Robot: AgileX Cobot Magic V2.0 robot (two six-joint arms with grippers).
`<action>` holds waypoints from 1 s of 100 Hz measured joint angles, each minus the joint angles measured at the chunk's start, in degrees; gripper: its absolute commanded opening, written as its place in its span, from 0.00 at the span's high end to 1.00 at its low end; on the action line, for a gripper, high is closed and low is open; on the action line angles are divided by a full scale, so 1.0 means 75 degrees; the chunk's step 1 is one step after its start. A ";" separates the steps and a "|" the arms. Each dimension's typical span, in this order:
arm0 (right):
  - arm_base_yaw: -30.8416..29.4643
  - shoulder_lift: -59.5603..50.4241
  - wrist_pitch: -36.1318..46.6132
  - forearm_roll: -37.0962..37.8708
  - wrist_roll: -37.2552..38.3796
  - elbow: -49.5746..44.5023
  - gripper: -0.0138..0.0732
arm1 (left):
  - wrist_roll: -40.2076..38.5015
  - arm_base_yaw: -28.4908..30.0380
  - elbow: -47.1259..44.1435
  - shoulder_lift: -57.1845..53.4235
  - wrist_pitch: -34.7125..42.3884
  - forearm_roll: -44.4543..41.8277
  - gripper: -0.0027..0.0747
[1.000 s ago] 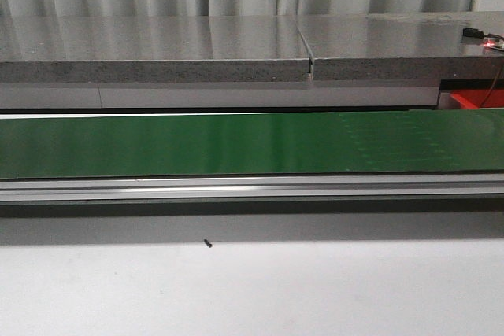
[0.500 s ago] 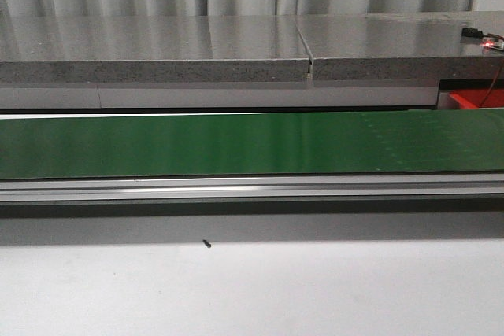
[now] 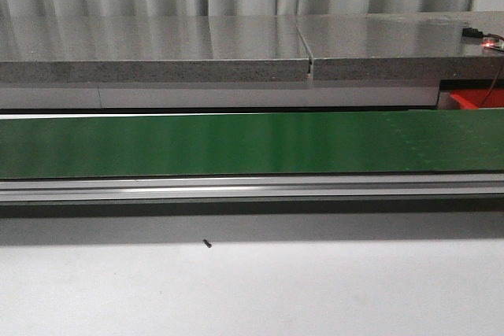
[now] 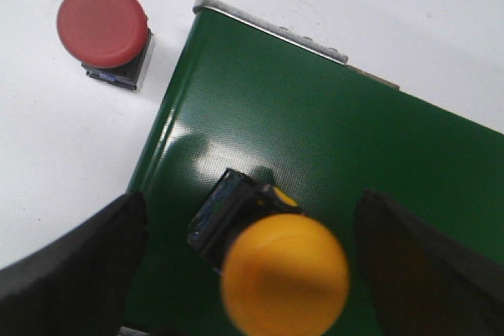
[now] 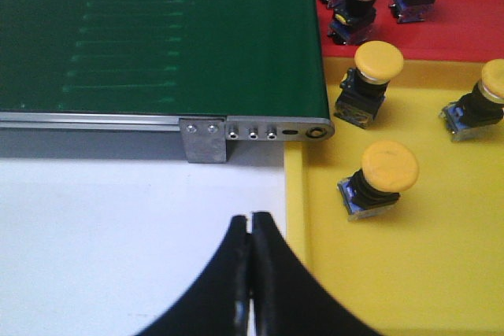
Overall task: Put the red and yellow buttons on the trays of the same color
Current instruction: 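Carry the yellow button onto the belt with the left gripper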
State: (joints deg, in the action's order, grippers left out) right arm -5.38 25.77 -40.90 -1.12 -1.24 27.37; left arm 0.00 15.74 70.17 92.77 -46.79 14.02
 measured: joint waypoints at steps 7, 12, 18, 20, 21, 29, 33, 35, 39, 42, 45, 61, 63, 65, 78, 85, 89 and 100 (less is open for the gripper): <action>0.0000 0.0000 0.0000 0.0000 0.0000 0.0000 0.95 | 0.0000 0.0000 0.0000 -0.0055 0.0084 0.0000 0.25; 0.0000 0.0000 0.0000 0.0000 0.0000 0.0000 0.95 | 0.0000 0.0000 0.0000 -0.0157 0.0167 0.0000 0.25; 0.0000 0.0000 0.0000 0.0000 0.0000 0.0000 0.95 | 0.0000 0.0000 0.0000 -0.0300 0.0297 0.0000 0.25; 0.0000 0.0000 0.0000 0.0000 0.0000 0.0000 0.95 | 0.0000 0.0000 0.0000 -0.0357 0.0351 0.0000 0.25; 0.0000 0.0000 0.0000 0.0000 0.0000 0.0000 0.95 | 0.0000 0.0000 0.0000 -0.0394 0.0367 0.0000 0.25; 0.0000 0.0000 0.0000 0.0000 0.0000 0.0000 0.95 | 0.0000 0.0000 0.0016 -0.0548 0.0493 0.0000 0.25; 0.0000 0.0000 0.0000 0.0000 0.0000 0.0000 0.95 | -0.0062 0.0000 0.0065 -0.0604 0.0529 0.0000 0.25; 0.0000 0.0000 0.0000 0.0000 0.0000 0.0000 0.95 | -0.0126 0.0000 0.0082 -0.0603 0.0542 0.0011 0.25; 0.0000 0.0000 0.0000 0.0000 0.0000 0.0000 0.95 | -0.0258 0.0036 0.0115 -0.0603 0.0593 0.0029 0.25; 0.0000 0.0000 0.0000 0.0000 0.0000 0.0000 0.95 | -0.0364 0.0074 0.0115 -0.0603 0.0629 0.0029 0.25; 0.0000 0.0000 0.0000 0.0000 0.0000 0.0000 0.95 | -0.0468 0.0146 0.0115 -0.0603 0.0640 0.0045 0.25; 0.0000 0.0000 0.0000 0.0000 0.0000 0.0000 0.95 | -0.0911 0.0551 0.0145 -0.0423 0.0690 0.0045 0.25; 0.0000 0.0000 0.0000 0.0000 0.0000 0.0000 0.95 | -0.0930 0.0608 0.0160 -0.0373 0.0687 0.0045 0.25; 0.0000 0.0000 0.0000 0.0000 0.0000 0.0000 0.95 | -0.0947 0.0665 0.0160 -0.0319 0.0693 0.0045 0.25; 0.0000 0.0000 0.0000 0.0000 0.0000 0.0000 0.95 | -0.0984 0.0986 0.0228 0.0071 0.0705 0.0045 0.25; 0.0000 0.0000 0.0000 0.0000 0.0000 0.0000 0.95 | -0.0984 0.1123 0.0320 0.0348 0.0705 0.0098 0.25; 0.0000 0.0000 0.0000 0.0000 0.0000 0.0000 0.95 | -0.0984 0.1174 0.0386 0.0526 0.0691 0.0168 0.25; 0.0000 0.0000 0.0000 0.0000 0.0000 0.0000 0.95 | -0.0984 0.1284 0.0602 0.0994 0.0691 0.0315 0.25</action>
State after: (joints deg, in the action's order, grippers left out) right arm -5.38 25.77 -40.90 -1.12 -1.24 27.37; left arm -7.38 25.36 74.68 100.22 -41.61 16.39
